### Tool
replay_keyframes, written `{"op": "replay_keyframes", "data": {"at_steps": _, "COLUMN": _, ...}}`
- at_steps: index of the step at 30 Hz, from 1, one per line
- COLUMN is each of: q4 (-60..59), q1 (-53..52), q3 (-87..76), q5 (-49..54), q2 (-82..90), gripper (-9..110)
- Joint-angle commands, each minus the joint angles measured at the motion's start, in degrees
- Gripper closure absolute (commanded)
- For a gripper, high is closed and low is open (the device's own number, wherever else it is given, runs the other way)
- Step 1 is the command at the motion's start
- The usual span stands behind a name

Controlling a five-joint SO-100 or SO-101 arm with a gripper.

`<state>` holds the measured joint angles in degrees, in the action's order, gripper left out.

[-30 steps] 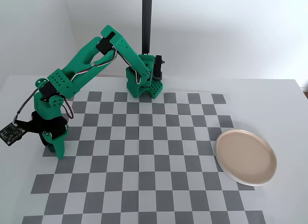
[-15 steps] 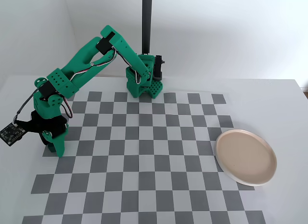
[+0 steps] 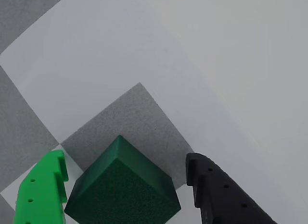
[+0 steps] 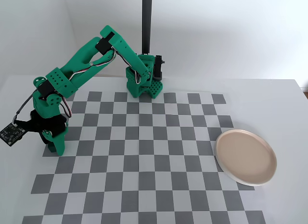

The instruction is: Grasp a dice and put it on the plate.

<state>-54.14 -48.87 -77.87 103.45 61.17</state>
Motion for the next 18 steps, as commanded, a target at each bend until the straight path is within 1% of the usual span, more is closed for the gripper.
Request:
{"op": "replay_keyframes", "data": {"at_steps": 1, "q4": -0.7, "q1": -0.97, "q3": 3.25, "q5": 2.11, "q2": 1.14, "gripper": 80}}
{"op": "replay_keyframes", "data": {"at_steps": 3, "q4": -0.7, "q1": -0.97, "q3": 3.25, "q5": 2.29, "q2": 1.14, "gripper": 81}}
{"op": "replay_keyframes", "data": {"at_steps": 11, "q4": -1.67, "q1": -0.97, "q3": 3.25, "q5": 2.99, "q2": 1.23, "gripper": 92}}
{"op": "replay_keyframes", "data": {"at_steps": 15, "q4": -1.76, "q1": -0.97, "q3": 3.25, "q5": 3.08, "q2": 1.23, "gripper": 94}}
{"op": "replay_keyframes", "data": {"at_steps": 18, "q4": -1.85, "q1": -0.97, "q3": 3.25, "q5": 3.08, "q2": 1.32, "gripper": 98}}
